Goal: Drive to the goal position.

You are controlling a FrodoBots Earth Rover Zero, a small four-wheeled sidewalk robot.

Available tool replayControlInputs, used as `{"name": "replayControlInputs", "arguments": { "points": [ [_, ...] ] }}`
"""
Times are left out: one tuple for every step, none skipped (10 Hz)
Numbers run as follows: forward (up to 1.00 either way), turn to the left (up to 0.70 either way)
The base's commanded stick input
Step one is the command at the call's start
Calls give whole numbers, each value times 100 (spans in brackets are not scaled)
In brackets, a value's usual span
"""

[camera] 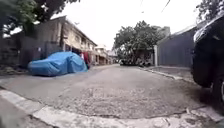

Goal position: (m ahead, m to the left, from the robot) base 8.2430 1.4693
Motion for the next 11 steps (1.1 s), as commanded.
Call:
{"name": "replayControlInputs", "arguments": {
  "points": [
    [100,0],
    [100,0],
    [100,0],
    [100,0],
    [100,0],
    [100,0],
    [100,0],
    [100,0],
    [100,0],
    [100,0],
    [100,0]
  ]
}}
